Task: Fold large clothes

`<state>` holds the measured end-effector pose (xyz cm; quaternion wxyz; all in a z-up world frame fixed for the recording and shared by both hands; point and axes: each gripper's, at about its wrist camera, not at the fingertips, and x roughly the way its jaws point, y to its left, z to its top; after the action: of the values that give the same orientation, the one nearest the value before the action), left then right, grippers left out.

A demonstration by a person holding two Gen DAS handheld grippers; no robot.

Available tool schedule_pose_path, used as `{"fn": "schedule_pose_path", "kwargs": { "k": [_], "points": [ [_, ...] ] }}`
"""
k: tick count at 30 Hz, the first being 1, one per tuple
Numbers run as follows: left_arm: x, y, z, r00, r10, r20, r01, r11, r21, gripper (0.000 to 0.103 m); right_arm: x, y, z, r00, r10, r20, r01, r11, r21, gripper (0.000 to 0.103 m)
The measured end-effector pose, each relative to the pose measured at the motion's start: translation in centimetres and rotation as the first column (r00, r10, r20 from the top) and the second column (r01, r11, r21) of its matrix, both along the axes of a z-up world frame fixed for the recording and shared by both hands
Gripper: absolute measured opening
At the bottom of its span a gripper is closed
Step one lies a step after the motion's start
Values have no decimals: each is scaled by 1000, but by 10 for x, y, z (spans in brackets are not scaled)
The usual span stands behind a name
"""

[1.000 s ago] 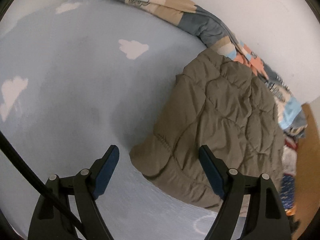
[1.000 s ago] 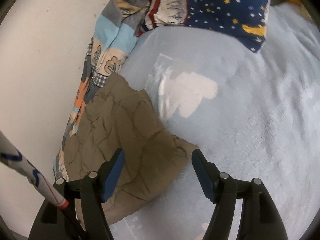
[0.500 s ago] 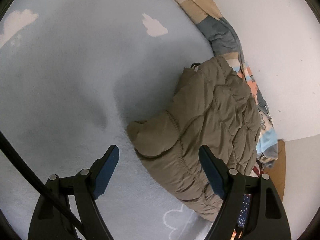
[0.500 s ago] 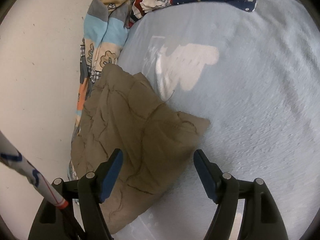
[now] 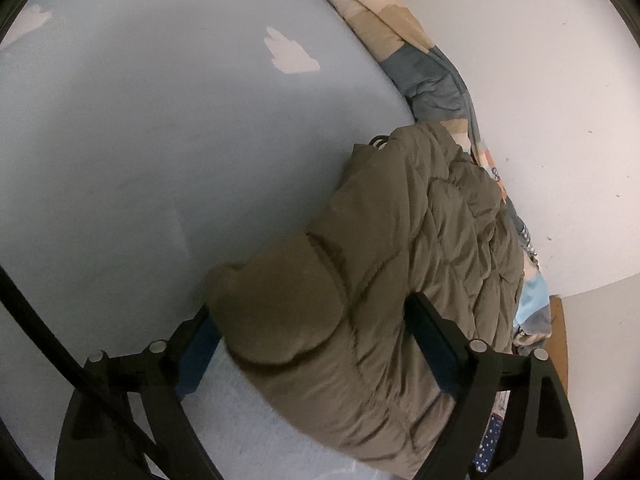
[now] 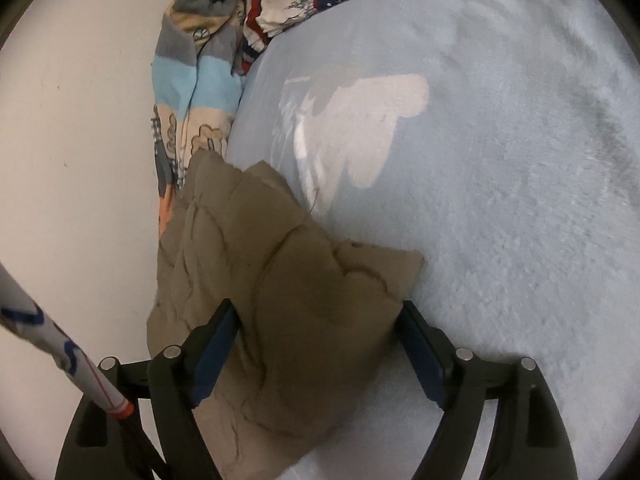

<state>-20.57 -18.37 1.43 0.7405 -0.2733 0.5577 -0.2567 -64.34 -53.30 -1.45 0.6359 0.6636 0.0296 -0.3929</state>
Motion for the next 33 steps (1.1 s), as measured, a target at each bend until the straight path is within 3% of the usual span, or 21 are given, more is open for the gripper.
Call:
{"fn": "schedule_pose_path", "kwargs": {
  "k": [5, 8, 14, 19, 21, 22, 24, 28, 32, 33],
  "points": [
    [8, -9, -8, 1000, -1, 11, 1, 1000, -17, 94, 5, -9, -3, 1000, 18, -23, -19, 1000, -23, 87],
    [11, -7, -8, 1000, 4, -8, -4, 1000, -30, 94, -1, -4, 1, 1000, -12, 13, 12, 1000, 11, 86],
    [12, -7, -11, 1000, 8, -5, -8, 999, -32, 95, -6, 9, 1, 997, -76, -23, 77, 996, 53, 86],
    [17, -10, -10, 1000, -16, -10, 16, 1000, -9, 97, 5, -14, -9, 1000, 16, -18, -16, 1000, 5, 87],
    [21, -14, -7, 999, -53, 11, 53, 998, 25, 96, 7, -21, -9, 998, 51, -40, -51, 999, 2, 71],
    [23, -17, -5, 997, -71, 28, 69, 996, 48, 94, 8, -23, -6, 996, 71, -49, -72, 997, -7, 58],
    [21, -23, 3, 990, -116, 79, 106, 987, 121, 86, 16, -22, 7, 986, 106, -132, -113, 993, -42, 47],
    [11, -38, 24, 958, -216, 191, 162, 951, 265, 68, 38, -17, 33, 917, 161, -364, -219, 968, -123, 39],
    [4, -49, 37, 919, -302, 253, 194, 906, 376, 62, 58, -11, 51, 808, 181, -561, -325, 931, -166, 36],
    [2, -52, 39, 909, -319, 269, 194, 894, 405, 62, 64, -7, 56, 767, 178, -616, -357, 916, -180, 36]
  ]
}}
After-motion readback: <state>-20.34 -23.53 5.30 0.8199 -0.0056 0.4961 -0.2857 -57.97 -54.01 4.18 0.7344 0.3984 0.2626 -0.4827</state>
